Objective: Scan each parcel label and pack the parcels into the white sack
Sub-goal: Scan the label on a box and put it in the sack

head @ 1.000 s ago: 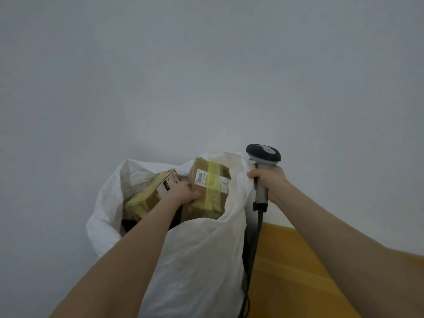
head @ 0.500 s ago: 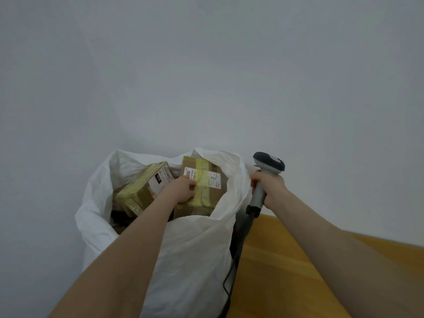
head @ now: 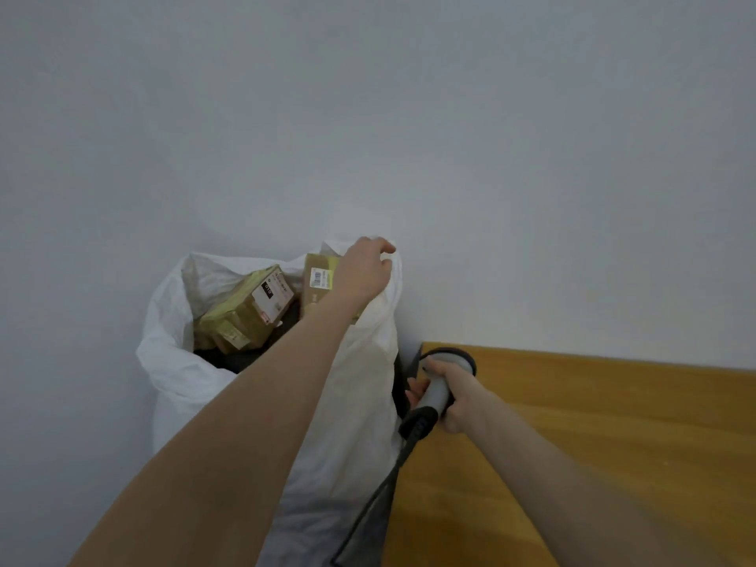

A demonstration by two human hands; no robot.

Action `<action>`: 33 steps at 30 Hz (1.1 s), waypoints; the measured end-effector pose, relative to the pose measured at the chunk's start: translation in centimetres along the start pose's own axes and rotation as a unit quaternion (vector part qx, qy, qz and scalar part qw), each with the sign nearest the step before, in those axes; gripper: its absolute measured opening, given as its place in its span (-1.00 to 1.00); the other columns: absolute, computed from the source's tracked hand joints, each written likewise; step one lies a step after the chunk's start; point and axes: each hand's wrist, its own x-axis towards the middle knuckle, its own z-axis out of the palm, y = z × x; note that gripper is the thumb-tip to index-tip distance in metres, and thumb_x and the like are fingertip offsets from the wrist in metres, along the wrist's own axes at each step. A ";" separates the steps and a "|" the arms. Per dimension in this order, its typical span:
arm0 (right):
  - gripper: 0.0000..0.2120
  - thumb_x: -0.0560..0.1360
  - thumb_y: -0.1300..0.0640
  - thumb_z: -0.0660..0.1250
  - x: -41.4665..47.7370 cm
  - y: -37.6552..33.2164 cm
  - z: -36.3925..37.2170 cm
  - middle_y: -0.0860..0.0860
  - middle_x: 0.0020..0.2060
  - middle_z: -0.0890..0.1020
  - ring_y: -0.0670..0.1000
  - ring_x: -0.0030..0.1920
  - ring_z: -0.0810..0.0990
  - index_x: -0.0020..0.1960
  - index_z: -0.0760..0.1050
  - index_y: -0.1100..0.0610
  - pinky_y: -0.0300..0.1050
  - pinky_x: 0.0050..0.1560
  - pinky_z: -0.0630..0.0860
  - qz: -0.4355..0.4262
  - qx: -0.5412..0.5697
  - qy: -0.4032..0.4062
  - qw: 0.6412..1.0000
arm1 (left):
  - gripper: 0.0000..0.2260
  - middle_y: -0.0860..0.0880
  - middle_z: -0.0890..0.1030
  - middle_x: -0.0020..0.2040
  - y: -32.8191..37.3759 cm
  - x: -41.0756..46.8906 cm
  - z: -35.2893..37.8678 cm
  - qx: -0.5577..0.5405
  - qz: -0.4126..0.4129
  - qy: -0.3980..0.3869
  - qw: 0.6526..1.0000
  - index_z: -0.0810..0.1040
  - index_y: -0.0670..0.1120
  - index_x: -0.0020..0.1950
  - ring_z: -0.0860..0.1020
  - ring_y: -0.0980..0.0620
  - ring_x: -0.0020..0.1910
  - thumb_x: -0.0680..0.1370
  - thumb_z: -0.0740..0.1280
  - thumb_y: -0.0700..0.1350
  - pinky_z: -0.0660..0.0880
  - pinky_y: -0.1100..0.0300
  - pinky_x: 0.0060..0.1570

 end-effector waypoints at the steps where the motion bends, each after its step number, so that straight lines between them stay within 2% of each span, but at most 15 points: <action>1: -0.74 0.50 0.11 0.43 -0.5 1.1 -0.9 0.18 -0.30 0.62 0.10 -0.31 0.60 0.03 0.52 0.29 -0.05 -0.45 0.58 0.000 -0.014 0.006 1.000 | -0.72 -0.11 0.49 0.26 0.9 -1.0 0.5 -0.004 0.020 -0.013 1.000 0.52 -0.07 0.28 0.48 -0.07 0.22 0.58 0.21 -0.17 0.39 0.07 0.24; 4: -0.75 0.52 0.07 0.42 -2.3 3.3 -4.1 0.13 -0.47 0.57 0.06 -0.44 0.55 -0.04 0.50 0.26 -0.10 -0.47 0.48 -0.008 -0.055 0.028 0.998 | -0.72 -0.10 0.49 0.26 3.0 -4.6 3.1 -0.013 0.053 -0.079 0.995 0.51 -0.06 0.28 0.49 -0.06 0.20 0.58 0.21 -0.16 0.42 0.06 0.20; 8: -0.77 0.56 0.07 0.36 -5.0 3.7 -9.5 0.09 -0.46 0.50 0.02 -0.52 0.45 -0.14 0.44 0.22 -0.13 -0.48 0.43 -0.054 -0.077 0.089 0.992 | -0.70 -0.11 0.45 0.31 5.7 -9.0 7.9 0.008 0.064 -0.195 0.979 0.47 -0.07 0.33 0.48 -0.08 0.23 0.59 0.22 -0.13 0.43 0.05 0.22; 12: -0.82 0.57 0.11 0.34 -7.6 3.1 -15.9 0.09 -0.47 0.48 0.02 -0.51 0.42 -0.07 0.43 0.22 -0.13 -0.48 0.42 -0.125 -0.070 0.153 0.978 | -0.68 -0.11 0.45 0.34 9.4 -12.3 11.9 0.026 0.079 -0.266 0.960 0.46 -0.08 0.35 0.46 -0.09 0.27 0.59 0.22 -0.14 0.44 0.03 0.23; 18: -0.81 0.53 0.17 0.38 -11.6 1.4 -27.5 0.09 -0.54 0.51 0.00 -0.58 0.44 0.04 0.50 0.27 -0.18 -0.53 0.43 -0.191 -0.022 0.239 0.952 | -0.66 -0.10 0.43 0.37 19.0 -15.8 17.7 0.047 0.143 -0.303 0.941 0.46 -0.05 0.36 0.42 -0.08 0.34 0.58 0.24 -0.11 0.38 0.06 0.29; 26: -0.87 0.49 0.22 0.41 -19.4 -3.0 -44.5 0.10 -0.53 0.56 -0.01 -0.59 0.47 -0.07 0.51 0.28 -0.19 -0.52 0.45 -0.244 0.052 0.332 0.910 | -0.65 -0.10 0.43 0.36 38.0 -20.7 26.6 0.030 0.214 -0.344 0.913 0.44 -0.05 0.38 0.41 -0.08 0.33 0.59 0.24 -0.10 0.38 0.08 0.26; 33: -0.90 0.49 0.27 0.37 -25.7 -7.0 -57.9 0.13 -0.49 0.51 0.03 -0.54 0.42 -0.14 0.48 0.28 -0.14 -0.48 0.41 -0.253 0.081 0.363 0.893 | -0.65 -0.09 0.44 0.35 52.7 -25.7 33.8 0.023 0.243 -0.380 0.892 0.44 -0.04 0.37 0.45 -0.09 0.28 0.58 0.27 -0.06 0.44 0.05 0.21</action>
